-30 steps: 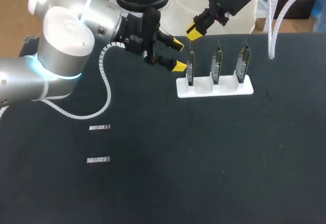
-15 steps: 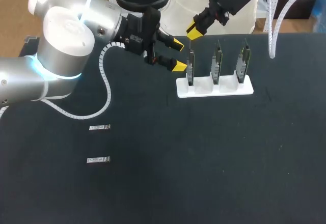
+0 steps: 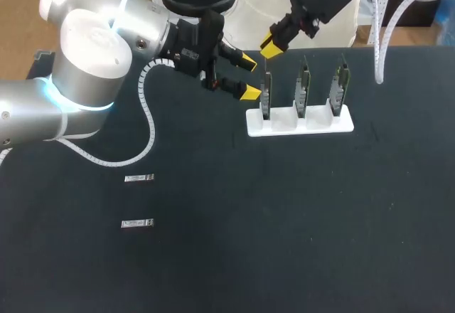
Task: Pick up the optical module with the left hand, and insert it into the network port with the right hand.
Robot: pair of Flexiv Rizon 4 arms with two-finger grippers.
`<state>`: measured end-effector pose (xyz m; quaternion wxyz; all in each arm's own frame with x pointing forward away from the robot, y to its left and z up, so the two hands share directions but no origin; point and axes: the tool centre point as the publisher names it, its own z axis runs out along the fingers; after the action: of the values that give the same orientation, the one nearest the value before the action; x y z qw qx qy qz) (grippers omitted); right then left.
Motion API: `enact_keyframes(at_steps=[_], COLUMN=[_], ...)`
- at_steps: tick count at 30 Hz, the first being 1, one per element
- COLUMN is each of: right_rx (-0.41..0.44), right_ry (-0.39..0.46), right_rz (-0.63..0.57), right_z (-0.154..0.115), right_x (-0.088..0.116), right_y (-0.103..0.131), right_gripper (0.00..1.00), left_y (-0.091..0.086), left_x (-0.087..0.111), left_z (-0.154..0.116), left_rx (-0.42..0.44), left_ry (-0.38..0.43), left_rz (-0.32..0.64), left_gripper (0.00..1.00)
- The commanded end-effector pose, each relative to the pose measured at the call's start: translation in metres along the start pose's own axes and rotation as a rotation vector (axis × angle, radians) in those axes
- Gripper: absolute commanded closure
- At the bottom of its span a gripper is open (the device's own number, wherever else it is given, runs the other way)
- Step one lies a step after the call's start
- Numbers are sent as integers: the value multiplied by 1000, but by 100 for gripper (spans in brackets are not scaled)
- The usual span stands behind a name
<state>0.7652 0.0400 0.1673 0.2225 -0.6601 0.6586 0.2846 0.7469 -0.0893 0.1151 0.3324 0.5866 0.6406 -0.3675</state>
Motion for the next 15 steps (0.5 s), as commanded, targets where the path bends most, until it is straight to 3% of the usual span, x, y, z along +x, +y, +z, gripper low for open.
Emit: enact_keyframes(at_steps=[1, 2, 3, 4, 5, 15], right_rx=[4, 3, 4, 7, 8, 0], right_ry=[-2, -3, -3, -4, -7, -57], right_rz=[7, 9, 11, 17, 19, 37], right_z=[2, 2, 2, 2, 2, -7], right_x=[2, 2, 3, 3, 3, 2], right_y=[2, 2, 2, 2, 2, 3], right_gripper=[100, 100, 93, 50, 0, 0], left_y=[1, 1, 1, 1, 1, 1], left_x=[-1, -1, -1, -1, -1, -1], left_z=[0, 0, 0, 0, 0, 0], left_rx=[2, 2, 2, 2, 2, 2], left_ry=[4, 4, 4, 4, 4, 4], left_rz=[-1, -1, -1, -1, -1, -1], left_gripper=[0, 0, 0, 0, 0, 0])
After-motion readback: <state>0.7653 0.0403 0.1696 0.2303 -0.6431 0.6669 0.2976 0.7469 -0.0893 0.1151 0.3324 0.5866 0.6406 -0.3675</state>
